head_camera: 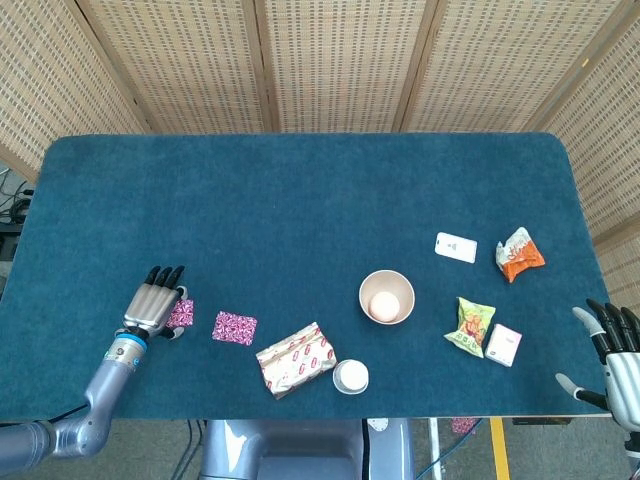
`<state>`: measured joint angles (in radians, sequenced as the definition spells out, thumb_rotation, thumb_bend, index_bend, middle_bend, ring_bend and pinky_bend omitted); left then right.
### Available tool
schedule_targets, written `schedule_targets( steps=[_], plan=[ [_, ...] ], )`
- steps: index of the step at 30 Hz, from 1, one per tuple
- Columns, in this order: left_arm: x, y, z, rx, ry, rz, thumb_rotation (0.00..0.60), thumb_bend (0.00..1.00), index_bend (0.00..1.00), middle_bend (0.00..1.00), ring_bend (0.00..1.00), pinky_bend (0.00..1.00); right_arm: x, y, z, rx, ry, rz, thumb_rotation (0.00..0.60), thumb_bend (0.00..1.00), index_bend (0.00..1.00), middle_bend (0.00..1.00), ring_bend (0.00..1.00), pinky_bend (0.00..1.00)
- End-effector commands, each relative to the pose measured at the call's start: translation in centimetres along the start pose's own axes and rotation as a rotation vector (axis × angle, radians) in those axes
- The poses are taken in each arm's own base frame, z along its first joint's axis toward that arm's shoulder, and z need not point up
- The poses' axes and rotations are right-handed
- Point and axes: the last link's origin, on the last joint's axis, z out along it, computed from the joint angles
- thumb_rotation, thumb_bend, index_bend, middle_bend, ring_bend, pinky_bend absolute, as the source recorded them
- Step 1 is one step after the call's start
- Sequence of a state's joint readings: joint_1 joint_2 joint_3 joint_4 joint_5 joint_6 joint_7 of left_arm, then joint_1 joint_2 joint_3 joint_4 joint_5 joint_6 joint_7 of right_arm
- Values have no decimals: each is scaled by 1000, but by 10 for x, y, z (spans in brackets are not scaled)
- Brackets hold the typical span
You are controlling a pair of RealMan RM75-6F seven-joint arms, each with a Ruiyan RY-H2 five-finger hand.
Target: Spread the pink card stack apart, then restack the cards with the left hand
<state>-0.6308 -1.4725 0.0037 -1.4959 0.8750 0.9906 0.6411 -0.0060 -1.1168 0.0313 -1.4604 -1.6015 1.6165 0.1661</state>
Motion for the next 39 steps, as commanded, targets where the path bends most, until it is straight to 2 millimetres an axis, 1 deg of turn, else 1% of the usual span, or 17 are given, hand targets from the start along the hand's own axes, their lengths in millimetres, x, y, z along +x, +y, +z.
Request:
schedule_targets(
  steps=[1, 10, 17, 30, 39],
  plan=[
    [0, 0, 1, 2, 1, 2, 514, 221, 335, 0, 0, 0, 0, 0, 0, -1, 0, 0, 600, 130, 125, 97, 0, 0],
    [0, 0, 2, 5, -2, 1, 514, 221, 335, 0, 0, 0, 0, 1, 0, -3, -2, -1, 600, 129, 125, 98, 0, 0],
    [0, -1, 3, 12, -2, -3, 514, 247, 337, 0, 0, 0, 0, 0, 0, -2, 1, -4, 600, 130, 125, 99, 0, 0],
    [-2, 3, 3, 2, -3, -10, 553, 269, 379, 0, 0, 0, 1, 1, -2, -6, 3, -6, 600, 128, 125, 99, 0, 0],
    [0, 4, 2, -8, -6, -31, 554, 282, 402, 0, 0, 0, 1, 2, -1, -7, 5, -5, 600, 130, 125, 101, 0, 0]
  ],
)
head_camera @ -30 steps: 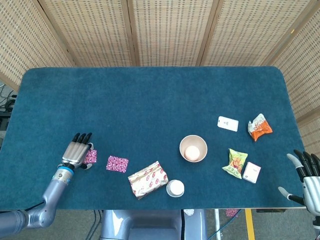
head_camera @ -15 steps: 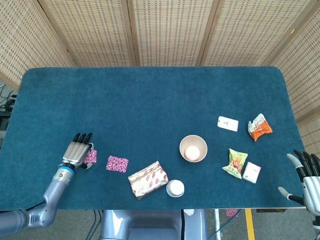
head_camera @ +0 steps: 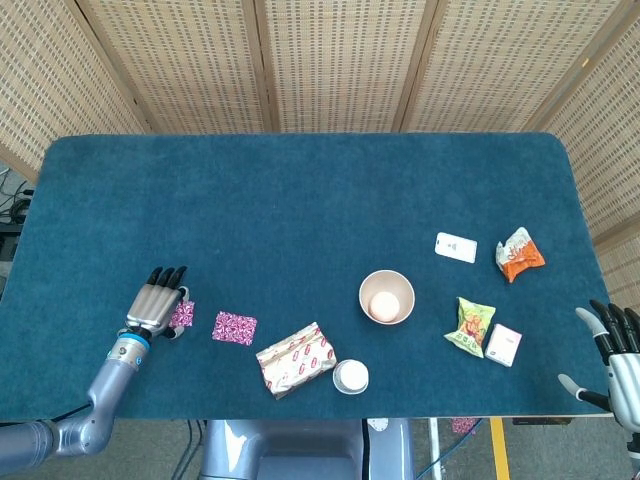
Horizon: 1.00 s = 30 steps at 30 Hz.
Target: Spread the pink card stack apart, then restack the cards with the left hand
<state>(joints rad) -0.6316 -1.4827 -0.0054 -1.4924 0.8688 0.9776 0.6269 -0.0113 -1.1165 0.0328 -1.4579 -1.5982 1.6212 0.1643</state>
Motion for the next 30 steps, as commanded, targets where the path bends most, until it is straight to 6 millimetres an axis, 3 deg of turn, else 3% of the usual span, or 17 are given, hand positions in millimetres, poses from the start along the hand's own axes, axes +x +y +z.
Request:
schedule_targets(
  steps=[1, 17, 30],
  plan=[
    [1, 0, 0, -1, 3, -9, 555, 282, 402, 0, 0, 0, 0, 0, 0, -1, 2, 0, 600, 130, 125, 102, 0, 0],
    [21, 11, -4, -64, 49, -3, 554, 273, 400, 0, 0, 0, 0, 1, 0, 2, 5, 0, 600, 128, 125, 103, 0, 0],
    [41, 58, -3, -191, 86, 21, 554, 267, 400, 0, 0, 0, 2, 1, -2, -4, 9, 0, 600, 130, 125, 104, 0, 0]
  ],
)
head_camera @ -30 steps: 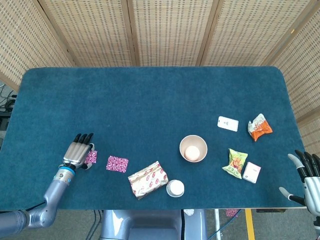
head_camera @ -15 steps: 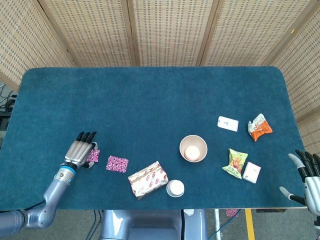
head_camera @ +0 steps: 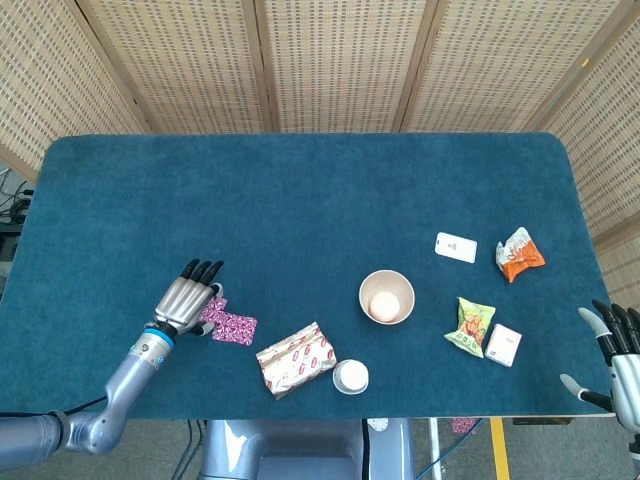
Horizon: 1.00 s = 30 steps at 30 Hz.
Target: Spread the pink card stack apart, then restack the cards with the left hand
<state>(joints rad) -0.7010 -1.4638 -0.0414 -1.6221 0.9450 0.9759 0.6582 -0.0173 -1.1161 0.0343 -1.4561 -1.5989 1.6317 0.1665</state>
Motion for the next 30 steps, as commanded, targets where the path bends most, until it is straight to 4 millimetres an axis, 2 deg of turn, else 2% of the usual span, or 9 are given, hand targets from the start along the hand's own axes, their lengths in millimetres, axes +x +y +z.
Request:
schedule_targets(
  steps=[1, 10, 23, 30],
  plan=[
    [3, 11, 1, -26, 4, 5, 554, 267, 400, 0, 0, 0, 0, 0, -1, -2, 0, 0, 600, 127, 125, 104, 0, 0],
    [-2, 36, 0, -64, -14, 16, 554, 263, 400, 0, 0, 0, 0, 2, -2, -6, -1, 4, 600, 130, 125, 104, 0, 0],
    [-10, 49, 4, -61, -37, 34, 556, 245, 397, 0, 0, 0, 0, 5, -3, -13, 0, 9, 600, 129, 125, 104, 0, 0],
    [-11, 49, 3, -60, -42, 34, 556, 234, 302, 0, 0, 0, -1, 5, -2, -12, -2, 10, 600, 129, 125, 104, 0, 0]
  ],
)
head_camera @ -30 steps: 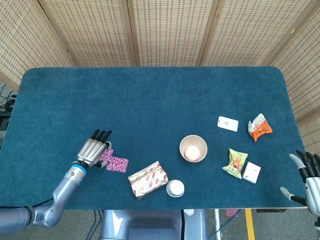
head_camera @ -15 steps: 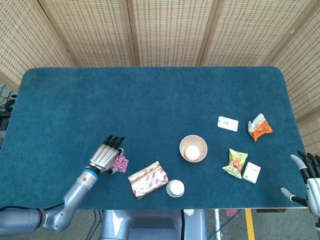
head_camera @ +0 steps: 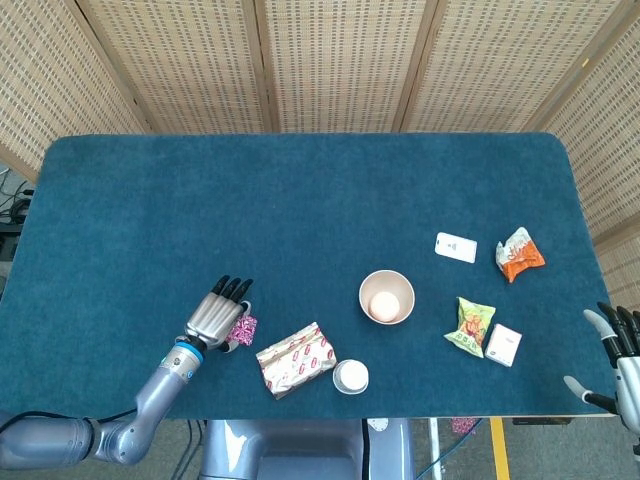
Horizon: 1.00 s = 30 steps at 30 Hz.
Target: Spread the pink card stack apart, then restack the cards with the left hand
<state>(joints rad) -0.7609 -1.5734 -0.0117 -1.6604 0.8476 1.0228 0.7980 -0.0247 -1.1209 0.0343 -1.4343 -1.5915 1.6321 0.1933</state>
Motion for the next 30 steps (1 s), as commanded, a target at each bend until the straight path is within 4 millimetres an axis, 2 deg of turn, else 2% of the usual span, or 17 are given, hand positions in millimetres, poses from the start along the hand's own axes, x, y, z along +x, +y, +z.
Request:
schedule_targets(
  steps=[1, 9, 14, 23, 27, 30],
  plan=[
    [1, -1, -1, 1, 0, -2, 556, 232, 289, 0, 0, 0, 0, 0, 0, 1, -1, 1, 600, 129, 125, 104, 0, 0],
    [5, -5, -5, 7, 20, -31, 556, 226, 168, 0, 0, 0, -1, 0, 1, 4, -2, 4, 600, 128, 125, 104, 0, 0],
    [17, -15, -15, 43, 121, -93, 556, 241, 155, 0, 0, 0, -1, -1, 2, 9, -2, 5, 600, 131, 125, 104, 0, 0],
    [31, -63, -64, 142, 343, -199, 556, 245, 155, 0, 0, 0, -4, -2, 8, 20, -8, 9, 600, 129, 125, 104, 0, 0],
    [30, -83, -88, 185, 392, -220, 556, 243, 155, 0, 0, 0, -3, -2, 10, 20, -6, 5, 600, 129, 125, 104, 0, 0],
    [24, -104, -117, 246, 420, -238, 557, 242, 155, 0, 0, 0, -3, -2, 12, 19, -7, -1, 600, 129, 125, 104, 0, 0]
  ],
)
